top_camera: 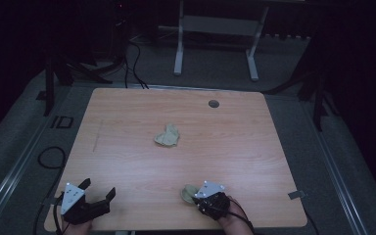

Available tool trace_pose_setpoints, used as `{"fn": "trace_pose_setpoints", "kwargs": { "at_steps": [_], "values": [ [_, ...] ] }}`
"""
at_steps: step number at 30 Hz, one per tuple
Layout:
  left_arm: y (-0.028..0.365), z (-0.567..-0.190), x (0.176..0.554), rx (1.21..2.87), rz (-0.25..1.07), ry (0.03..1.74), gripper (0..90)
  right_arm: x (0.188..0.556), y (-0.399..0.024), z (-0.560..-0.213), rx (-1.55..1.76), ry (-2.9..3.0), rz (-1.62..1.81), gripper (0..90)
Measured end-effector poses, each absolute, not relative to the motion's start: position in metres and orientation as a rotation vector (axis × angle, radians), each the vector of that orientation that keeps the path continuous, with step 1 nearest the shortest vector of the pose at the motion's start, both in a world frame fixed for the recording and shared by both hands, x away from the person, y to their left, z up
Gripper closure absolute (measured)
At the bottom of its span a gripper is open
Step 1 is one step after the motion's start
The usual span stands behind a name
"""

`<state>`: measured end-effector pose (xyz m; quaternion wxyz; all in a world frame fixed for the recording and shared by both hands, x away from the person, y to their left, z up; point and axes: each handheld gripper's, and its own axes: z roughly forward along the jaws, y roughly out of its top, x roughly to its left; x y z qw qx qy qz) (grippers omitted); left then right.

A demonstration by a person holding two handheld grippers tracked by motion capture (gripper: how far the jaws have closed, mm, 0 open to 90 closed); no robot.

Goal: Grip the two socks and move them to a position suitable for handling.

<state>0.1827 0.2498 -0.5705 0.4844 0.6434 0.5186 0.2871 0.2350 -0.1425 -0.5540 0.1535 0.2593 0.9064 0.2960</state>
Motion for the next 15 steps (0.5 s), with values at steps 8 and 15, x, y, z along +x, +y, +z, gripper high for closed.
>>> {"fn": "trace_pose_setpoints", "kwargs": {
  "at_steps": [8,15],
  "values": [
    [0.244,-0.570,0.183,1.586,0.681,1.258,3.4,0.235,-0.143,-0.556,0.749,2.593,0.882,69.9],
    [0.220,-0.562,0.185,1.675,0.596,1.202,3.5,0.229,-0.149,-0.534,0.721,2.634,0.947,52.7]
  ]
}}
